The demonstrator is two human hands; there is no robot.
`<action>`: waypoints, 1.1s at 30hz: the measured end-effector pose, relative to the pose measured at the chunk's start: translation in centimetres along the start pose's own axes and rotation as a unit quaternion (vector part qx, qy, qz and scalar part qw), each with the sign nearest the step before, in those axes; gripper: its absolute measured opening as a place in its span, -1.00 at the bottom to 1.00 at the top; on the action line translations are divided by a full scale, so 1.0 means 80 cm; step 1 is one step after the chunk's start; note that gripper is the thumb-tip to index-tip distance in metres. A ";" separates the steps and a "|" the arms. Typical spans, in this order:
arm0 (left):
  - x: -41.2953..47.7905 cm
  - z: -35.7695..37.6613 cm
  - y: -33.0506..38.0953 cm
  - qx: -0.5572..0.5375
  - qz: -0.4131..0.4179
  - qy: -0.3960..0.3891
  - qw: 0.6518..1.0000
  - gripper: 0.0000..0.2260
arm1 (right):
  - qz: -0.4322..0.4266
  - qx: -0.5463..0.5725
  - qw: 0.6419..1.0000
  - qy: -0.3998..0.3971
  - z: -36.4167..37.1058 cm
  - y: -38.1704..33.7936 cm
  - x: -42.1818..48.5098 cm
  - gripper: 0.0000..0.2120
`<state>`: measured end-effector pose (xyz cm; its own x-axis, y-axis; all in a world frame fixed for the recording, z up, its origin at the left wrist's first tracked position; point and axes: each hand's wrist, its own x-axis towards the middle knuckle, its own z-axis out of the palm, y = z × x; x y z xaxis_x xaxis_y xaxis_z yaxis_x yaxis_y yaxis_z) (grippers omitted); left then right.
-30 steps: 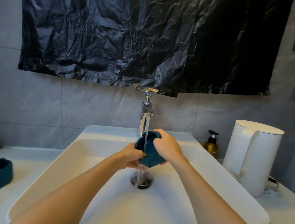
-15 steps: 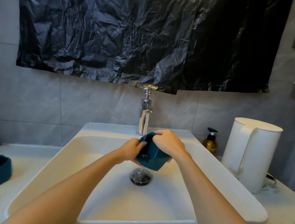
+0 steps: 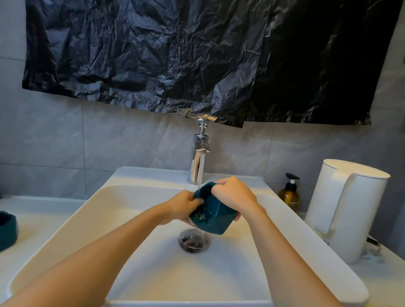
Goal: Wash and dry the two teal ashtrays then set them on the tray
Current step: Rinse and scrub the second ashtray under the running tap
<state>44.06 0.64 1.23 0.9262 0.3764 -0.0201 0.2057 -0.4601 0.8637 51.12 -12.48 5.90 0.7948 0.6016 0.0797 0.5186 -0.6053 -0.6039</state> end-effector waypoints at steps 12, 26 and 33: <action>0.005 -0.003 -0.002 -0.023 0.000 0.114 0.993 -0.78 | -0.007 0.128 0.992 0.019 0.013 -0.005 0.008 -0.85; -0.005 -0.008 0.003 -0.053 -0.073 0.022 0.996 -0.68 | 0.017 0.119 0.993 -0.004 0.015 -0.003 0.000 -0.78; -0.004 -0.004 -0.003 0.203 0.030 0.098 0.974 -0.77 | -0.010 0.029 0.999 -0.022 0.011 -0.011 -0.012 -0.77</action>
<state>43.59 0.86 1.22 0.8704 0.4673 0.1550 0.2982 -0.7510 0.5892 49.67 -12.08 5.68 0.7692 0.6363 0.0591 0.5143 -0.5615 -0.6482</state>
